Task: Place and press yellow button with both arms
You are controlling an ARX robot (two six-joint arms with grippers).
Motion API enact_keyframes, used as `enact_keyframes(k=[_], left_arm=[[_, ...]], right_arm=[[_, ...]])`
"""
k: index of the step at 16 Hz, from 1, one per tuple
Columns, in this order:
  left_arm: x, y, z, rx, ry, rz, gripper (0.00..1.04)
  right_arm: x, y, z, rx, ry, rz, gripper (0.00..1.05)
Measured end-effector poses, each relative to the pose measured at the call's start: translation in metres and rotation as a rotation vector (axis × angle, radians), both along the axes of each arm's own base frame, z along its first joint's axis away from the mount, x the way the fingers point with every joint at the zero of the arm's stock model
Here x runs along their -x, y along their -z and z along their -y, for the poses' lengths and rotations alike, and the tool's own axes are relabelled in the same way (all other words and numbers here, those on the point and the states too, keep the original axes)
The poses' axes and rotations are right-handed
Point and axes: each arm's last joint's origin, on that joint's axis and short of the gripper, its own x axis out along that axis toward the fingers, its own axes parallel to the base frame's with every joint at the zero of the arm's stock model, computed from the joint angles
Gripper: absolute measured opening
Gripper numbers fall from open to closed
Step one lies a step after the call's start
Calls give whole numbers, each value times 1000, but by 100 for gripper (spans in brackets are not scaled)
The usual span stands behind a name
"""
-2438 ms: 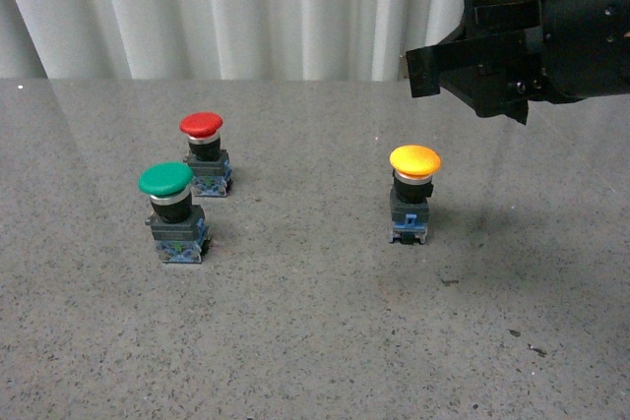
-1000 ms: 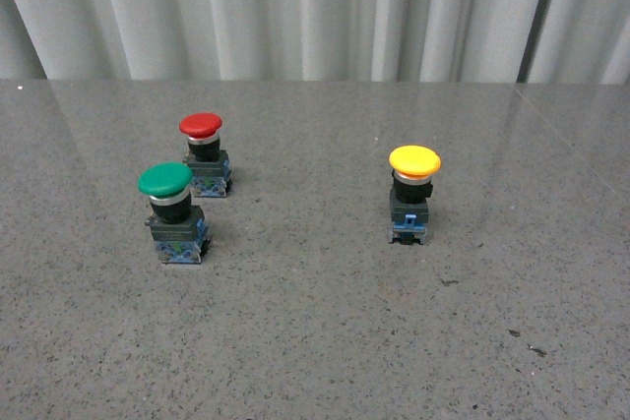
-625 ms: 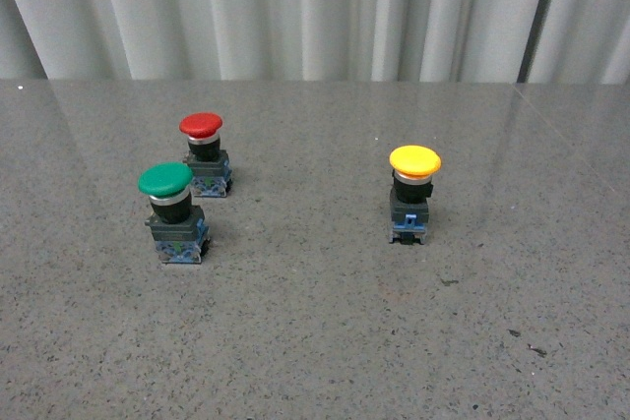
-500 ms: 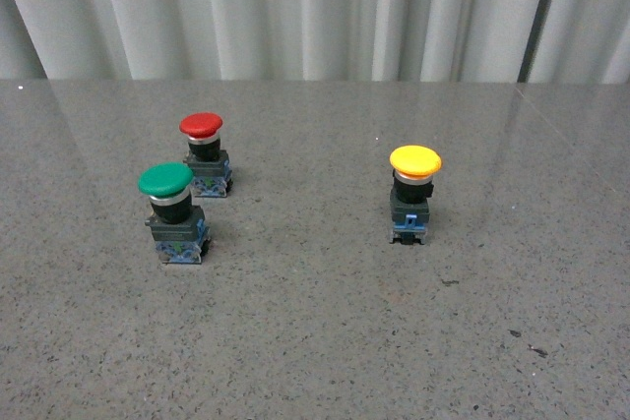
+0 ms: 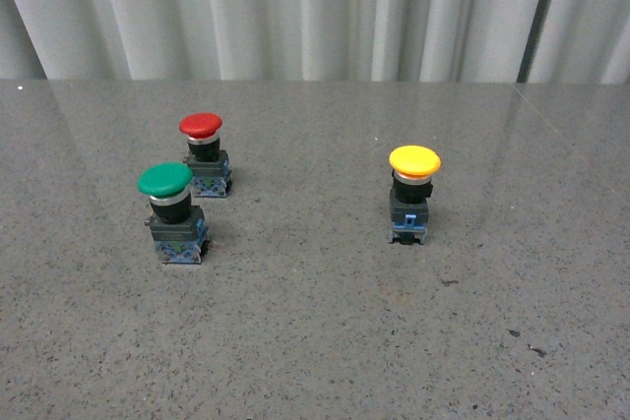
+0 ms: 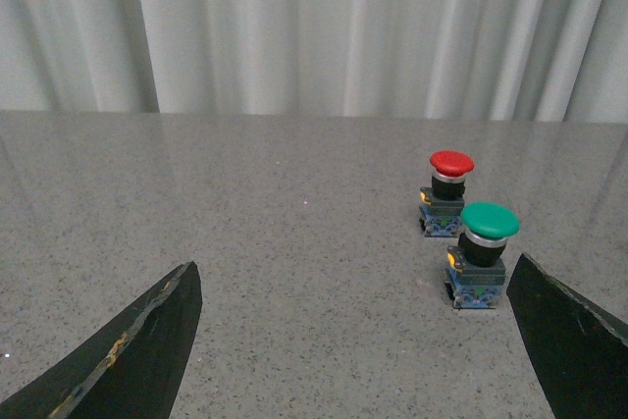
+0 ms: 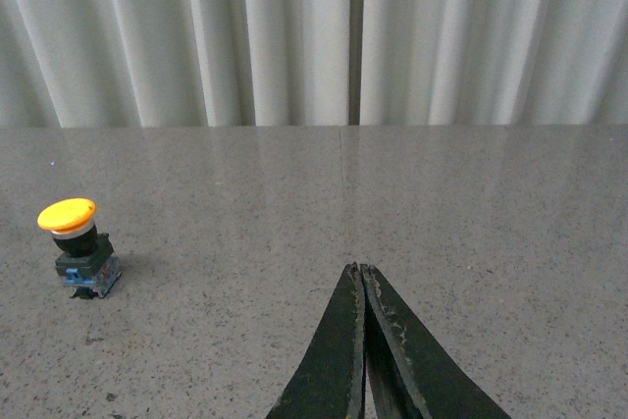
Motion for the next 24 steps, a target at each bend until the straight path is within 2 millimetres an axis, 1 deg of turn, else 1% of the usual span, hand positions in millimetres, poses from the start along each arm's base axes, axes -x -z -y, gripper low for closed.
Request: enact_keyframes(k=[4,5,6,11,12,15,16,17,24], left_arm=[[0,0,0,0,0,0,98],[0,0,0,0,0,0,98],[0,0,0,0,0,-1,98],[0,0,0,0,0,0,98],[0,0,0,0,0,0,98],[0,0,0,0,0,0,98],[0,0,0,0,0,0,98],[0,0,0,0,0,0,98],[0,0,0,0,0,0,98]], right_arm=[[4,1,0,0,0,-6,2],[11,7,0,0,-3,-56,2],[15,3,0,0,-1,0,2],[15,4,0,0,-1,-10,2],[15,3,0,1,0,-10,4],[15,4,0,0,0,-10,34],[15,4,0,0,0,-10,64],[15,4,0,0,0,-10,98],[15,3,0,0,0,-10,98]])
